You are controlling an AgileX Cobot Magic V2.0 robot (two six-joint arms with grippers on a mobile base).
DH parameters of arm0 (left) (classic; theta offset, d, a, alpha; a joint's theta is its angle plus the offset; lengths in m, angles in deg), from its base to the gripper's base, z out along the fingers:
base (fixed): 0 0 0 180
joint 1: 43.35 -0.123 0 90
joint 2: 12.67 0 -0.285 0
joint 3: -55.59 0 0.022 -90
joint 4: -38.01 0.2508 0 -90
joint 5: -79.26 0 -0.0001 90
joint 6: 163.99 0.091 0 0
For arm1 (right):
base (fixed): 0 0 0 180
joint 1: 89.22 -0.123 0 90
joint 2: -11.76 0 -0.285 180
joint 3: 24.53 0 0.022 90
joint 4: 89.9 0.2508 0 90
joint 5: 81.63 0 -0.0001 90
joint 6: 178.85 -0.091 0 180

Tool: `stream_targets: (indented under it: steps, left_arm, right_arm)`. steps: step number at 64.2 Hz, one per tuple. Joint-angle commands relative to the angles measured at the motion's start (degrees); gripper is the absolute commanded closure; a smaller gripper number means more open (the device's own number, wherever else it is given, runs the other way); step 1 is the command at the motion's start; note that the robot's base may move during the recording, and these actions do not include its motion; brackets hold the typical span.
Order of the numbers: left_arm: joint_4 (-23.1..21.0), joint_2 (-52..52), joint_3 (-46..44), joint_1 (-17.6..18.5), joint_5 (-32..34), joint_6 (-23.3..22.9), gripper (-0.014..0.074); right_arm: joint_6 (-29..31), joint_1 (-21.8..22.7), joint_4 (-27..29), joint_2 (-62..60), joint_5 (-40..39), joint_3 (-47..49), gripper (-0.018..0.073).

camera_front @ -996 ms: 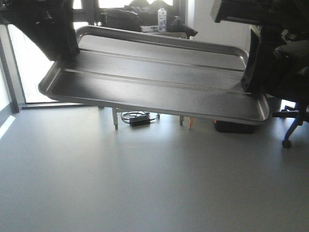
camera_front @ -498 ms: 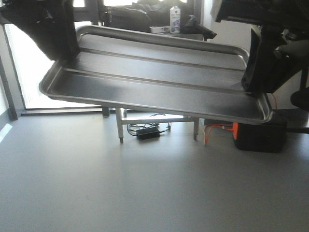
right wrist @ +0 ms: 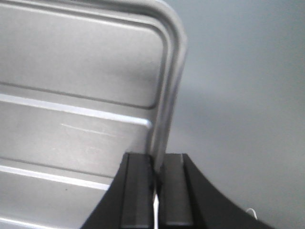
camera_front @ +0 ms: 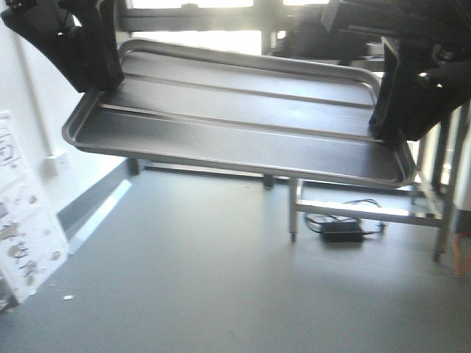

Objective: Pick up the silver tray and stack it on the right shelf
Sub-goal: 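Hold the tray level in both grippers while the base drives to another shelf, then carry the tray over the larger grey tray and lower it inside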

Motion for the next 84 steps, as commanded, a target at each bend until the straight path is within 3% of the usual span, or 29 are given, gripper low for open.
stream_targets:
  steps: [1, 84]
  left_arm:
    - [0.6, -2.5, -2.0, 0.4, 1.4, 0.4, 0.0691]
    - [0.4, -2.5, -2.0, 0.4, 1.4, 0.4, 0.0691]
  right_arm:
    - [1.4, 0.0, -0.8, -2.0, -2.2, 1.5, 0.0503]
    - [1.4, 0.0, -0.8, -2.0, -2.2, 1.5, 0.0503]
